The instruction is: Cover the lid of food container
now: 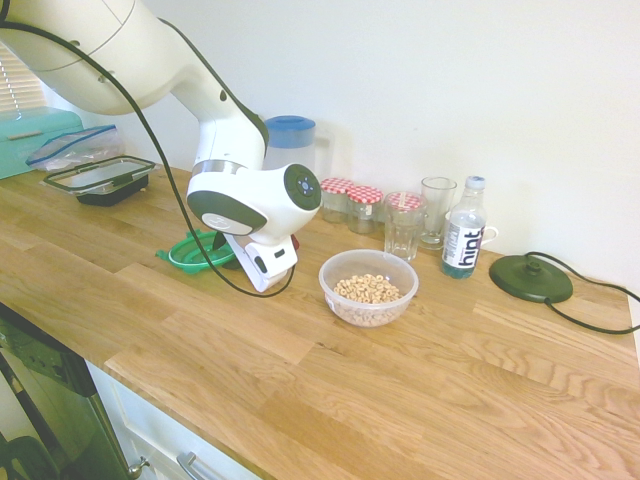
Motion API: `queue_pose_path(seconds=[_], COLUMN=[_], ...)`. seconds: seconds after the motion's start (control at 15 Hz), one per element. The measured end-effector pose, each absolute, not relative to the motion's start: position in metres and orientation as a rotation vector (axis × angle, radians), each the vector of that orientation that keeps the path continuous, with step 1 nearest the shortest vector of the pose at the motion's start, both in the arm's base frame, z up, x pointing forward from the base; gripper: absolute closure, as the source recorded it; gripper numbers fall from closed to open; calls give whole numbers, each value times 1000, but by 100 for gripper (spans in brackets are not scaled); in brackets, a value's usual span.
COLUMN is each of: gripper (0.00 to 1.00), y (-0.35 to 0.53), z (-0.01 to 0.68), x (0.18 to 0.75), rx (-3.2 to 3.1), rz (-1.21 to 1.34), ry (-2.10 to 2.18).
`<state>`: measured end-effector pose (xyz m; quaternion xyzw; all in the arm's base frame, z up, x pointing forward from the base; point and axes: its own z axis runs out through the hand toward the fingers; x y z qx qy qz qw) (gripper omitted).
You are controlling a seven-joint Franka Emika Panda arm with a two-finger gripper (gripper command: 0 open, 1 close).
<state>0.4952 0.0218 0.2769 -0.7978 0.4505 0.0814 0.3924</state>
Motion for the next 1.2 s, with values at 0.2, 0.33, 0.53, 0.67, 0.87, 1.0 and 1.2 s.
queue_pose_path(seconds=[0.2, 0.33, 0.53, 0.67, 0.87, 1.0, 1.2], gripper=[100, 100, 100, 100, 100, 100, 100], y=[15, 12, 4, 0, 4, 10, 24], z=[272, 272, 272, 274, 314, 374, 465], x=[490, 485, 474, 466, 460, 459, 461], rx=[-2017, -2027, -2024, -2031, -2121, -2215, -2437], rz=[215, 208, 216, 230, 200, 146, 45], ry=[1150, 1147, 1147, 1132, 1021, 962, 990])
